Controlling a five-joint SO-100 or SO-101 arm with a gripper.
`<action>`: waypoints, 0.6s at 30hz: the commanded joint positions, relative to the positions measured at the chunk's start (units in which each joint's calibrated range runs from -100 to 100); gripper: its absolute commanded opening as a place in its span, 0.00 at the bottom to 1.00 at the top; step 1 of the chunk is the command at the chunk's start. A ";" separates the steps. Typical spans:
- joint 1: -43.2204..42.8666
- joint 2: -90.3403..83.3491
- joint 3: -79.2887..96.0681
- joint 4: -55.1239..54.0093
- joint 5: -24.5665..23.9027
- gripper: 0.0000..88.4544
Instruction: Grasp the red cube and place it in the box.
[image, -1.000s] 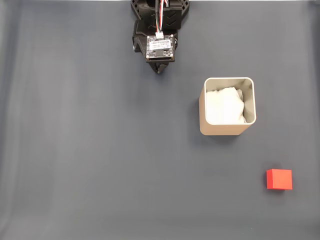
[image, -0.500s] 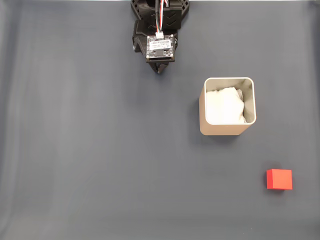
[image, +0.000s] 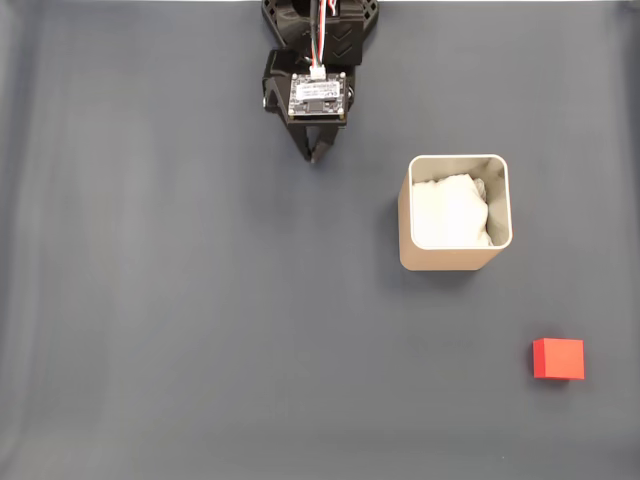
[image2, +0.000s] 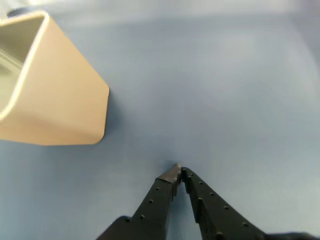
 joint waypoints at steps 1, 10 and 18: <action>0.46 -0.02 0.64 -7.49 -0.54 0.00; 0.96 7.77 -7.38 -16.76 -1.56 0.00; -0.89 19.20 -22.88 -17.25 -2.74 0.00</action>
